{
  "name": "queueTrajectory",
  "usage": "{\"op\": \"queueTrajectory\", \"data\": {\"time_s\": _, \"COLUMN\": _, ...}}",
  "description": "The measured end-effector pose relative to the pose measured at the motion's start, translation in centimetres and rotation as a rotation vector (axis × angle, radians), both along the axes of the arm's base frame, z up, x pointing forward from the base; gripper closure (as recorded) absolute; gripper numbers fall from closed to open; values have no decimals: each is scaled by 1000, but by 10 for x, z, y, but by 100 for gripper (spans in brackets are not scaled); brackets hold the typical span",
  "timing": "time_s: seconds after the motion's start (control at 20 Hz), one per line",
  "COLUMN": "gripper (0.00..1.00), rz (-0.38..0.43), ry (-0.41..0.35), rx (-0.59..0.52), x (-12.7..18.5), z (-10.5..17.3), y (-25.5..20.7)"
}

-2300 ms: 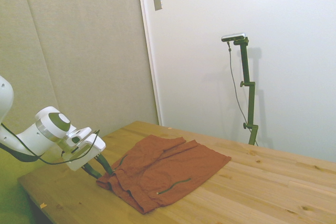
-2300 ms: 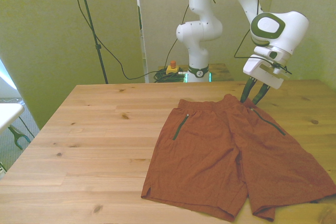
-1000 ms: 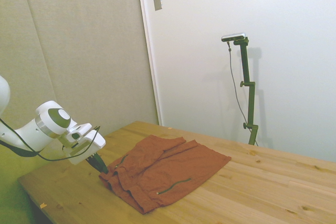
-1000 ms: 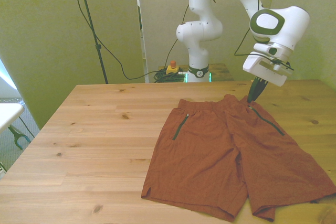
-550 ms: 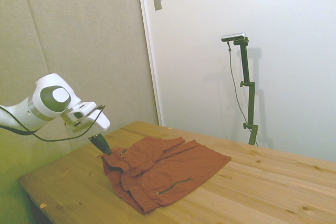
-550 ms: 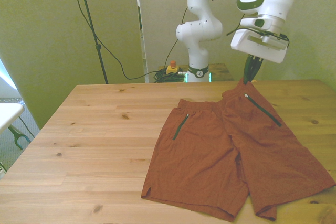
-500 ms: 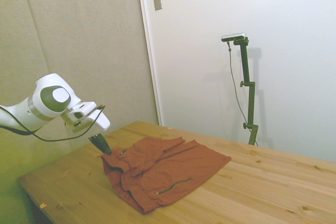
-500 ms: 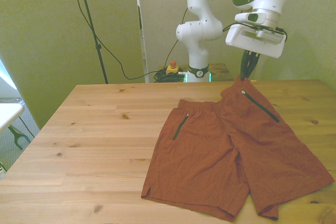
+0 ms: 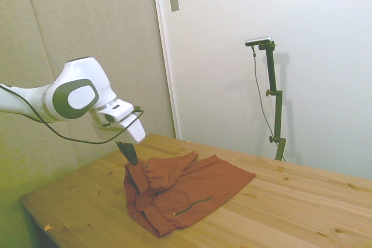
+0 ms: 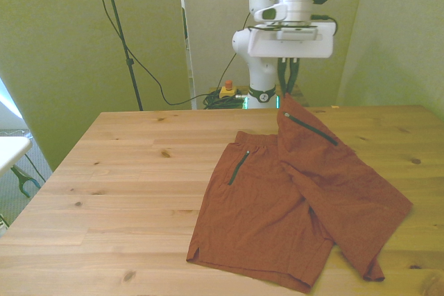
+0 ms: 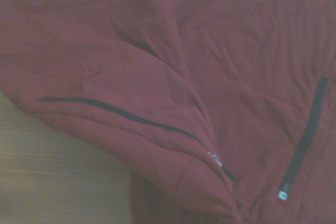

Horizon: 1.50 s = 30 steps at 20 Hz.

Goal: Fold the shorts

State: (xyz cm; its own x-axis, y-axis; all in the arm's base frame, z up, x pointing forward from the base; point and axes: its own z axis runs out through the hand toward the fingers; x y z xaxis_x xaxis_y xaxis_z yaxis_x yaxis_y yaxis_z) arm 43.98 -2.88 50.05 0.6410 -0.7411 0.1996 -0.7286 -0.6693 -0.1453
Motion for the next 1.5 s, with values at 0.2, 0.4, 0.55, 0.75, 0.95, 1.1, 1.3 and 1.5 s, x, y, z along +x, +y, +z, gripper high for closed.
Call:
{"op": "queueTrajectory", "data": {"time_s": 0.2, "gripper": 100, "rz": -46, "ry": 80, "rx": 53, "x": -5, "z": -38, "y": -61}}
{"op": "queueTrajectory", "data": {"time_s": 0.4, "gripper": 0, "rz": -113, "ry": 152, "rx": 71, "x": -5, "z": -91, "y": -95}}
{"op": "queueTrajectory", "data": {"time_s": 0.55, "gripper": 0, "rz": -162, "ry": 189, "rx": 79, "x": -4, "z": -128, "y": -119}}
{"op": "queueTrajectory", "data": {"time_s": 0.75, "gripper": 0, "rz": -172, "ry": 199, "rx": 77, "x": 2, "z": -144, "y": -126}}
{"op": "queueTrajectory", "data": {"time_s": 0.95, "gripper": 0, "rz": -171, "ry": 196, "rx": 77, "x": 2, "z": -143, "y": -127}}
{"op": "queueTrajectory", "data": {"time_s": 1.1, "gripper": 0, "rz": -170, "ry": 193, "rx": 75, "x": 2, "z": -142, "y": -127}}
{"op": "queueTrajectory", "data": {"time_s": 1.3, "gripper": 0, "rz": -169, "ry": 169, "rx": 59, "x": 2, "z": -131, "y": -130}}
{"op": "queueTrajectory", "data": {"time_s": 1.5, "gripper": 0, "rz": -142, "ry": 111, "rx": -6, "x": -5, "z": -100, "y": -136}}
